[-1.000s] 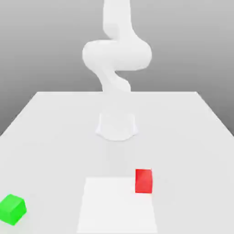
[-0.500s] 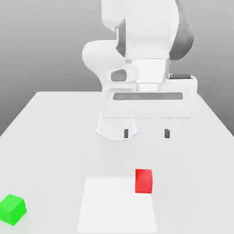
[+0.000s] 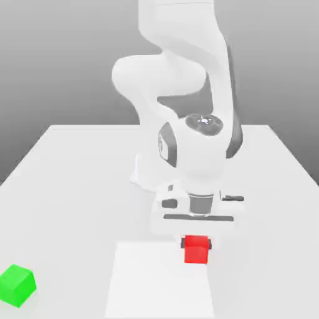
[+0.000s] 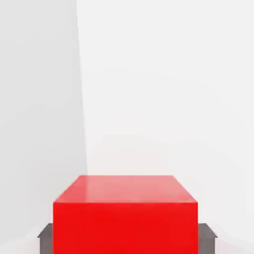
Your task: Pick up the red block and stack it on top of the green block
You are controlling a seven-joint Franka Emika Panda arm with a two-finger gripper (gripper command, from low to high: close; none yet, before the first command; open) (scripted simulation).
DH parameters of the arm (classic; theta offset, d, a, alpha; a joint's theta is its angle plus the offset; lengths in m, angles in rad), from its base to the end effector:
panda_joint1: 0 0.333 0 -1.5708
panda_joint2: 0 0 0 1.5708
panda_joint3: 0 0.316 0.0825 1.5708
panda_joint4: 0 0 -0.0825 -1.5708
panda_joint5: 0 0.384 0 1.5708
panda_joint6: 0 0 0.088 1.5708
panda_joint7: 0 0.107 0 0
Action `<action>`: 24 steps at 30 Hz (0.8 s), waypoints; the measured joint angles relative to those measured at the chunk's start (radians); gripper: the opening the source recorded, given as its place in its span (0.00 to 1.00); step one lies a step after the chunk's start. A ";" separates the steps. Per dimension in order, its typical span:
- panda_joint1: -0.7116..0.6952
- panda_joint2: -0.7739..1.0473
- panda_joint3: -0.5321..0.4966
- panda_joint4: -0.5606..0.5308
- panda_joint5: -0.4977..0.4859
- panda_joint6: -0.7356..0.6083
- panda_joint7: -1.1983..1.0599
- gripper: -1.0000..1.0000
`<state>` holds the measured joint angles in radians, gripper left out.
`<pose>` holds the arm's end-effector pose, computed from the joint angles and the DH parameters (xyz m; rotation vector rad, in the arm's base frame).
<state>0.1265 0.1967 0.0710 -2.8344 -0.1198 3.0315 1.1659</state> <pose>0.3455 0.0805 0.1475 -2.8602 1.2957 -0.0014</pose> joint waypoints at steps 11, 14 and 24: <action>-0.064 -0.226 0.010 0.010 0.149 -0.235 -0.103 0.00; -0.152 -0.182 -0.052 0.110 0.173 -0.292 -0.109 0.00; -0.435 -0.003 -0.262 0.457 0.205 -0.466 -0.096 0.00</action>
<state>-0.3089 0.1934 -0.1914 -2.3775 0.0852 2.5651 1.0697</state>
